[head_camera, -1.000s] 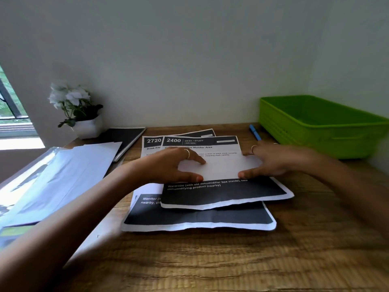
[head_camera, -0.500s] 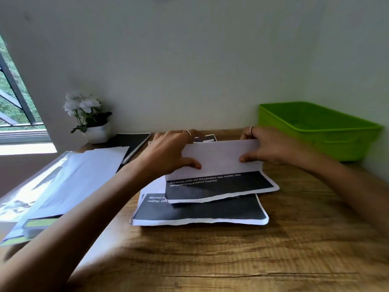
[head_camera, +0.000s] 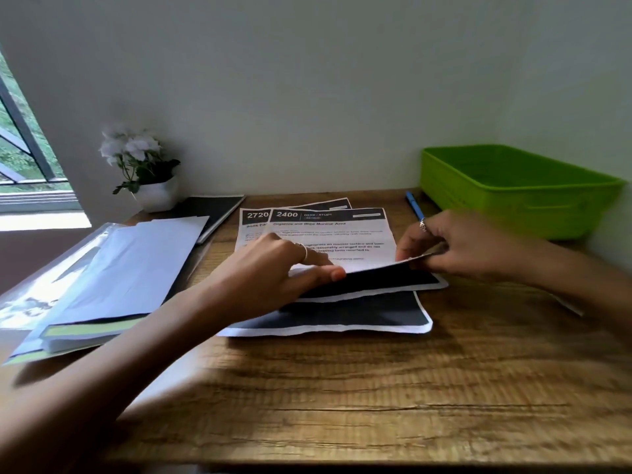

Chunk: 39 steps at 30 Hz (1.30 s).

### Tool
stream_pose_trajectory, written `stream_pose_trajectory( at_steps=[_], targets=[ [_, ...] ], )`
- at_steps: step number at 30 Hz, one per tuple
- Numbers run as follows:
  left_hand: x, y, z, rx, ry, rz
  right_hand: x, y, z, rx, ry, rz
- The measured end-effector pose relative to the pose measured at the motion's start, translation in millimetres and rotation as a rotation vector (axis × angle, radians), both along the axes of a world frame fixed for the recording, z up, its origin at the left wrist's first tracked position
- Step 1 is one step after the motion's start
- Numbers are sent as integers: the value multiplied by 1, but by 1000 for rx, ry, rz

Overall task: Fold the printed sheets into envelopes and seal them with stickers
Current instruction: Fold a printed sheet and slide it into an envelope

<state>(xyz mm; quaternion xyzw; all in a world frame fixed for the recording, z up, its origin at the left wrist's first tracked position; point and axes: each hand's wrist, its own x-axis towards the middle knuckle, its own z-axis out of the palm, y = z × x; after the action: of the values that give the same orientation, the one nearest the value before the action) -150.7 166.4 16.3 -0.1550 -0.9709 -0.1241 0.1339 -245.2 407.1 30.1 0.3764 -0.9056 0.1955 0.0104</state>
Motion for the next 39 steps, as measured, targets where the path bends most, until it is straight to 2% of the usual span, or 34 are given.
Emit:
stream_pose_trajectory(
  at_steps=[6, 13, 18, 24, 30, 39],
  targets=[
    [-2, 0, -16, -94, -89, 26, 12, 6, -7, 166, -26, 12],
    [-7, 2, -22, -90, -187, -25, 39, -15, -7, 380, -122, 33],
    [-6, 4, -22, -66, -200, -24, 47, -43, -28, 336, -108, 99],
    [-3, 4, -18, -75, -170, 15, 47, -49, -36, 332, -44, 69],
    [-1, 0, -19, -57, -141, 34, 47, -38, -36, 389, -17, -45],
    [15, -2, -16, -61, -201, 161, 43, -21, -30, 448, -55, -240]
  ],
)
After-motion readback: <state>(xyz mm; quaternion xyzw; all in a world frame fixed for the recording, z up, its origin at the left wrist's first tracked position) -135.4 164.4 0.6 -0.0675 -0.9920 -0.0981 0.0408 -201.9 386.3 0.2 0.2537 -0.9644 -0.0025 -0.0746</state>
